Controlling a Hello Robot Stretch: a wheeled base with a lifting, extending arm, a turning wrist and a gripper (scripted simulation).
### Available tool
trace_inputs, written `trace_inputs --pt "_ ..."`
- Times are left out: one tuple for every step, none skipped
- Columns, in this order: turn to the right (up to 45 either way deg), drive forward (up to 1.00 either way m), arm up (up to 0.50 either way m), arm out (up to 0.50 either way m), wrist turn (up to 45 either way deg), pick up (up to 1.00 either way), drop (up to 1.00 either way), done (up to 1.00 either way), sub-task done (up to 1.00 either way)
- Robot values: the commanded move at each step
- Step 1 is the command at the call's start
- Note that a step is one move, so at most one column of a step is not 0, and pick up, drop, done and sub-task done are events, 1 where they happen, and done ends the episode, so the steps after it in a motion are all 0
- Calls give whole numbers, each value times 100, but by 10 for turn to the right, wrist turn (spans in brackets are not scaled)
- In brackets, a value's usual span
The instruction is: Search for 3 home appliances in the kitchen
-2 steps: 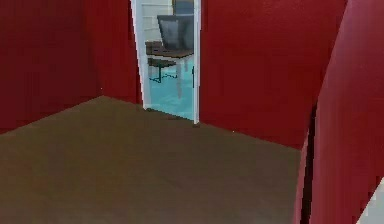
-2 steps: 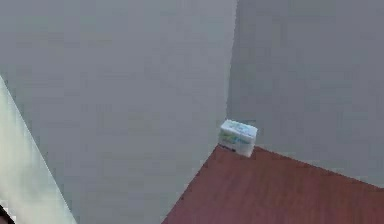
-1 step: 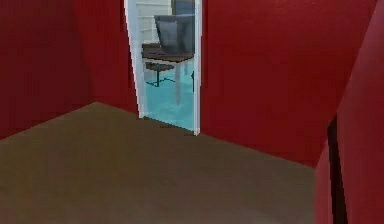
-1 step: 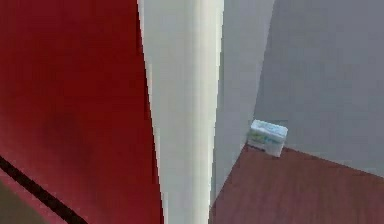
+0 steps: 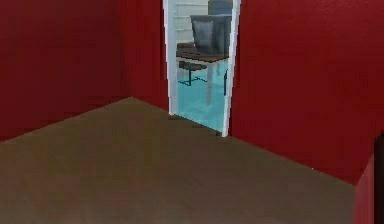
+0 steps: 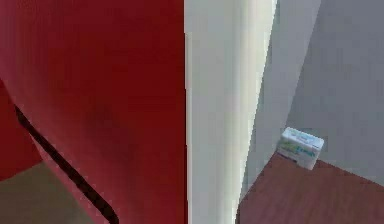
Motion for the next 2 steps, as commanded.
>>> trace_inputs --pt "0 100 0 0 0 0 0 0 0" --pt "0 100 0 0 0 0 0 0 0"
